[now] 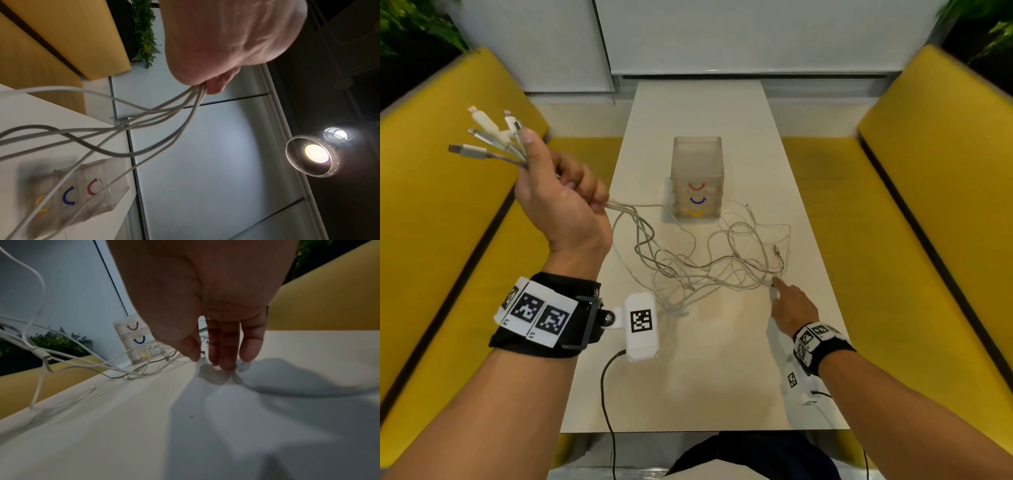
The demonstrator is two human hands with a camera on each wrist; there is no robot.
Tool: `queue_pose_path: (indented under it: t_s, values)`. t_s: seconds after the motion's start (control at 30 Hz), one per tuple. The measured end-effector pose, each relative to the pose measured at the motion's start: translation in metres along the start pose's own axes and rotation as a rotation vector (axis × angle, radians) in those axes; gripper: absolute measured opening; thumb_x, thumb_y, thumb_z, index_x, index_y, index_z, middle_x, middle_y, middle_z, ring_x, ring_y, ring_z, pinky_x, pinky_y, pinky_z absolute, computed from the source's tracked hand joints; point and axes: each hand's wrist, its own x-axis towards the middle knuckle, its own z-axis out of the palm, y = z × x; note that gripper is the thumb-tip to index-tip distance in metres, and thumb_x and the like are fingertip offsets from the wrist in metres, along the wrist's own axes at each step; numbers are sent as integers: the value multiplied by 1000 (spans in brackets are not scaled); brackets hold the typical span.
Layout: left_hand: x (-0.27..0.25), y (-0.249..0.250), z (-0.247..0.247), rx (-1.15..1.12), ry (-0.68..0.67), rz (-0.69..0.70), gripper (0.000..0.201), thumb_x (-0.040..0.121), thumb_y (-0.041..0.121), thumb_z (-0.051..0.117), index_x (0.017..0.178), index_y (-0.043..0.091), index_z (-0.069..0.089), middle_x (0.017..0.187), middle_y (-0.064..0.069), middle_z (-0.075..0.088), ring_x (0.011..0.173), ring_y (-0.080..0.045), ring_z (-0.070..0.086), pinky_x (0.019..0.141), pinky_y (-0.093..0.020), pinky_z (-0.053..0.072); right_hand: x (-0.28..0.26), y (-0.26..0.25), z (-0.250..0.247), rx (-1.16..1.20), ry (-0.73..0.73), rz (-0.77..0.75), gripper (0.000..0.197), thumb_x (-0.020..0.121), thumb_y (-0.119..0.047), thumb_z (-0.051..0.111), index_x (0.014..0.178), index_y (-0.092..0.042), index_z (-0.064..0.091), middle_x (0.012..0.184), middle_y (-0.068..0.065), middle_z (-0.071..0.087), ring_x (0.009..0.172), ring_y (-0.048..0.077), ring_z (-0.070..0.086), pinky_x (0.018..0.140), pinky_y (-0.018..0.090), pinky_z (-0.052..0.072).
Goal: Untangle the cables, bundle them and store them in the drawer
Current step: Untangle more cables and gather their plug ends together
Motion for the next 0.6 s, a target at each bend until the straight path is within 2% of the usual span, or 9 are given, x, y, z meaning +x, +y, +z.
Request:
queue_pose_path:
  t_s: [0.07, 0.17, 0.23, 0.3, 0.33, 0.4, 0.5, 0.6]
  values:
    - [-1, -1, 1, 13, -6, -2, 47, 109, 36, 40, 64, 21, 35, 59, 1, 22, 48, -14, 18, 43, -28, 21, 5, -5, -1, -18, -4, -11, 66, 102, -22, 47, 160, -26, 16, 132, 15, 56, 118, 31, 57, 91, 39, 47]
    - [-2, -1, 1, 22, -14, -7, 48, 109, 37, 40, 63, 22, 36, 58, 2, 23, 48, -13, 19, 43, -27, 21, 14, -9, -3, -56, -27, -14, 69, 101, -34, 46, 160, -30, 10, 127, 12, 61, 113, 30, 61, 86, 38, 49]
    - [-3, -2, 2, 24, -19, -8, 48, 109, 37, 40, 63, 22, 36, 58, 2, 23, 48, -13, 19, 44, -27, 20, 17, -10, -3, -96, -45, -25, 58, 100, -35, 47, 155, -30, 28, 126, 9, 64, 111, 30, 62, 85, 37, 49]
    - [-4, -2, 2, 26, -24, -9, 49, 109, 37, 39, 63, 22, 36, 58, 2, 22, 48, -13, 18, 44, -27, 20, 18, -10, -3, -114, -2, -43, 36, 99, -32, 48, 133, -24, 52, 121, 7, 67, 106, 29, 64, 84, 36, 49]
    - [-4, -2, 2, 25, -26, -10, 49, 109, 36, 39, 63, 22, 37, 58, 2, 22, 48, -13, 18, 43, -27, 20, 17, -11, -3, -126, 26, -51, 27, 99, -31, 49, 122, -22, 58, 116, 6, 69, 102, 28, 65, 82, 35, 50]
    - [-4, -4, 2, 21, -31, -12, 49, 109, 37, 38, 63, 21, 36, 57, 2, 22, 47, -13, 19, 43, -27, 21, 14, -13, -3, -145, 62, -67, 19, 98, -30, 51, 108, -21, 64, 110, 4, 69, 96, 25, 64, 78, 33, 50]
    - [-5, -6, 1, 21, -34, -20, 48, 109, 37, 39, 64, 20, 34, 57, 2, 22, 46, -12, 19, 43, -26, 21, 10, -19, -11, -98, 98, -89, 18, 95, -32, 55, 104, -21, 67, 109, 1, 65, 98, 24, 65, 77, 32, 48]
    - [-6, -9, 1, 18, -28, -31, 48, 109, 37, 39, 65, 19, 35, 57, 2, 22, 46, -12, 19, 43, -26, 21, 4, -29, -33, -8, 163, -106, 13, 92, -34, 60, 88, -23, 67, 93, -4, 68, 87, 21, 66, 70, 31, 51]
